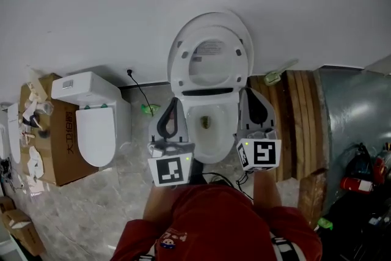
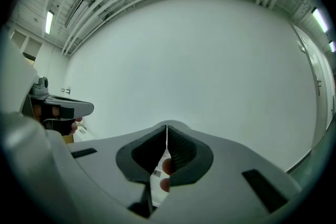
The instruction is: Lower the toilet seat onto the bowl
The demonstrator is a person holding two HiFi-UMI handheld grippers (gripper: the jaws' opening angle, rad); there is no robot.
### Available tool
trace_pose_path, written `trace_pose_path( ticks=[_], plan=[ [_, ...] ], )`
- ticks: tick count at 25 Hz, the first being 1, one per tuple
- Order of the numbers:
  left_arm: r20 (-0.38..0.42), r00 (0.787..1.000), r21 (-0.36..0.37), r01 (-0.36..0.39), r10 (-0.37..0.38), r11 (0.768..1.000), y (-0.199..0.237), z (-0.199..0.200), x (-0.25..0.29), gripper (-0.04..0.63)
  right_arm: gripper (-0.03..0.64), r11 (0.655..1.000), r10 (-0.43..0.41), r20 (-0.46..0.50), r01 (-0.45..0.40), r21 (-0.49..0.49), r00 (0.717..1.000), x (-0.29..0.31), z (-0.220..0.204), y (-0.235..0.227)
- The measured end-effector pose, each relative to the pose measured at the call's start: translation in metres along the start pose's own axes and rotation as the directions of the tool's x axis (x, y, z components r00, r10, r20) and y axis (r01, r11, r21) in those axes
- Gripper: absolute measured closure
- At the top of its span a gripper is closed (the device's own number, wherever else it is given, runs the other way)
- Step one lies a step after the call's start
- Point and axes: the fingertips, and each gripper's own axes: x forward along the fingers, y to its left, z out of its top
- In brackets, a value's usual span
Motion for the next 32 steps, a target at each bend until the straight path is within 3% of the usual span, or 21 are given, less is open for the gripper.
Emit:
trace_pose_path(
  ticks=[7, 14, 20, 27, 32],
  plan=[
    [-0.004, 0.999, -0.032, 0.039, -0.039, 0.999, 0.029, -0.005, 0.045, 0.583, 0.6, 0.999, -0.021, -0.026, 0.02, -0.027, 0.999, 0.048, 0.004, 0.01],
    [0.016, 0.998, -0.036, 0.061, -0.06, 0.998, 0.017, 0.004, 0.079, 0.583, 0.6, 0.999, -0.026, -0.026, 0.025, -0.029, 0.999, 0.068, 0.009, -0.013],
    [0.022, 1.0, -0.022, 0.002, -0.002, 1.0, 0.001, 0.013, 0.092, 0.583, 0.6, 0.999, 0.039, 0.008, -0.039, -0.015, 0.999, 0.081, 0.015, -0.038],
    [0.034, 0.999, -0.007, -0.006, 0.007, 1.0, -0.022, 0.025, 0.109, 0.583, 0.6, 0.991, 0.13, 0.067, -0.128, -0.031, 0.989, 0.092, 0.028, -0.059],
    [0.05, 0.998, -0.006, -0.036, 0.036, 0.999, -0.026, 0.033, 0.113, 0.583, 0.6, 0.982, 0.179, 0.059, -0.175, -0.07, 0.982, 0.107, 0.021, -0.061]
  ],
)
